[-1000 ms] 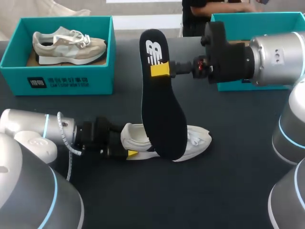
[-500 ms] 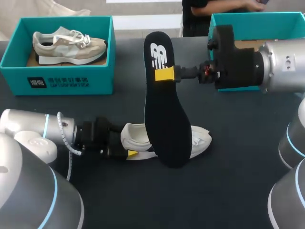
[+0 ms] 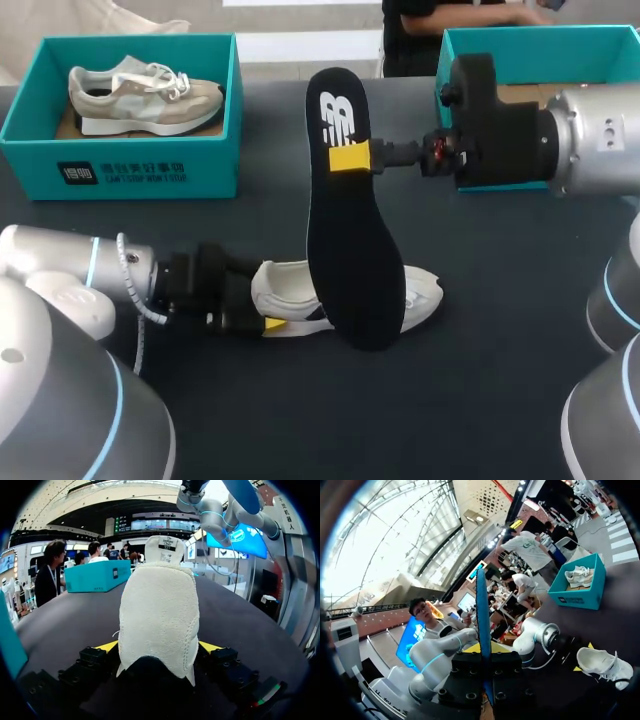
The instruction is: Take the shoe out of the shoebox, open the shoe tongue, remove and reinsert the insole, then place the shoe into the shoebox
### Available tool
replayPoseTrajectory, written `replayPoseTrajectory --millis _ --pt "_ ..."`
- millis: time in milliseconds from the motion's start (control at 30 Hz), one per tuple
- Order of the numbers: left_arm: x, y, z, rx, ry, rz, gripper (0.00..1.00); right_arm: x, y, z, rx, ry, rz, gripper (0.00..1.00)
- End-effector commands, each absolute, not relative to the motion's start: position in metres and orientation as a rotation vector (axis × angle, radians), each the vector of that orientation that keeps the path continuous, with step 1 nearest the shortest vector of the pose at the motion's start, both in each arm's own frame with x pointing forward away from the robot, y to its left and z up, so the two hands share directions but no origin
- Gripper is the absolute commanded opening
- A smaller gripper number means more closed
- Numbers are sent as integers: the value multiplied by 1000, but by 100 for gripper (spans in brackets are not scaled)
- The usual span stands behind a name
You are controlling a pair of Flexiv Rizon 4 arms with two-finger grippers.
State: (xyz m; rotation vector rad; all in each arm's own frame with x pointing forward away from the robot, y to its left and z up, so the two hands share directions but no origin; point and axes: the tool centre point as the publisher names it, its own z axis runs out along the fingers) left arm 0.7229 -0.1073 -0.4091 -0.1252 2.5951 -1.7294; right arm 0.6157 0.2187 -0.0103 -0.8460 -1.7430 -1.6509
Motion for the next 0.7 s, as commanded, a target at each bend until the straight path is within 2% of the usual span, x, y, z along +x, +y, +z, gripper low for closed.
replayPoseTrajectory --millis 33,200,300,700 --pt "720 -98 -397 -142 2622 -1696 100 617 223 -10 -850 -1744 -1649 0" --pt "724 -90 -386 -155 2715 -1617 100 617 223 -10 -850 -1744 -1649 0" --pt "721 -87 -379 10 2869 -1509 100 617 223 -10 -850 -1744 -1649 0" --pt "721 -87 -379 10 2869 -1509 100 617 223 -10 -850 -1744 -1649 0"
